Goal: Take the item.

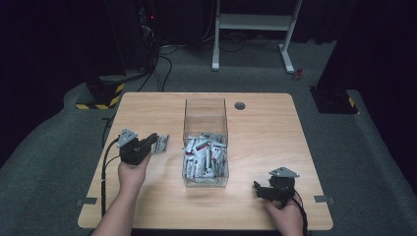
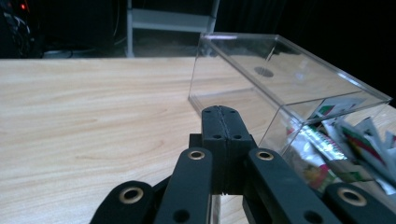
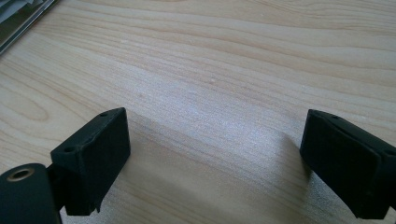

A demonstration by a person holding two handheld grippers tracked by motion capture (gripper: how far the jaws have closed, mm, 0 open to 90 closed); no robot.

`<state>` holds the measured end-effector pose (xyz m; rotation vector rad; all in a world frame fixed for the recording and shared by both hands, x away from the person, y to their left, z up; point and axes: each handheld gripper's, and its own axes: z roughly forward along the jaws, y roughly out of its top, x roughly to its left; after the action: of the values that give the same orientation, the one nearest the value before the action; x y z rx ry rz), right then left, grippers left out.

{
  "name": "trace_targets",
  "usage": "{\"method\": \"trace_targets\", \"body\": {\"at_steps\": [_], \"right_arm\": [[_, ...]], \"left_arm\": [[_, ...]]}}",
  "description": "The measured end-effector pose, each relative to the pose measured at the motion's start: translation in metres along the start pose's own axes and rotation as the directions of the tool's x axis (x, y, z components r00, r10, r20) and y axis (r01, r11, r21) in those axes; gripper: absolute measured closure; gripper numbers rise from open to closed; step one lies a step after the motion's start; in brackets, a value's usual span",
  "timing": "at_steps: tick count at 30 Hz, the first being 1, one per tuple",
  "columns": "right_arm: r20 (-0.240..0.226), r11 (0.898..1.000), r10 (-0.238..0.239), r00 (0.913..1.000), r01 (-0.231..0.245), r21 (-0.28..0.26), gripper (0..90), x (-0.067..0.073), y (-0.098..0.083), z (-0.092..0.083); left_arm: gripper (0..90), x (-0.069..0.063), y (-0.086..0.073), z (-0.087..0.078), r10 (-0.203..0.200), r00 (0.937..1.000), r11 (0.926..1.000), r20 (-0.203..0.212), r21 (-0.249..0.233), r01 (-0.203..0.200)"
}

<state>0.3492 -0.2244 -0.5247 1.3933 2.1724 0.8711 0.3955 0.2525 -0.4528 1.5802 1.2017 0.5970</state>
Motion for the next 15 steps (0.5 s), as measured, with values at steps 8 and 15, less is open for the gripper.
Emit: {"method": "trace_targets", "body": {"at_steps": [8, 15], "right_arm": [[0.000, 1.000, 0.002, 1.0000, -0.002, 0.001, 8.3, 0.000, 0.000, 0.000], [0.000, 1.000, 0.001, 1.0000, -0.001, 0.001, 8.3, 0.000, 0.000, 0.000]], "left_arm": [[89.9, 0.011, -0.013, 0.010, -0.036, 0.9991, 0.9982, -0.022, 0.047, 0.037], [89.3, 0.017, -0.017, 0.012, 0.009, 0.9961, 0.9974, -0.088, 0.072, -0.003]]}}
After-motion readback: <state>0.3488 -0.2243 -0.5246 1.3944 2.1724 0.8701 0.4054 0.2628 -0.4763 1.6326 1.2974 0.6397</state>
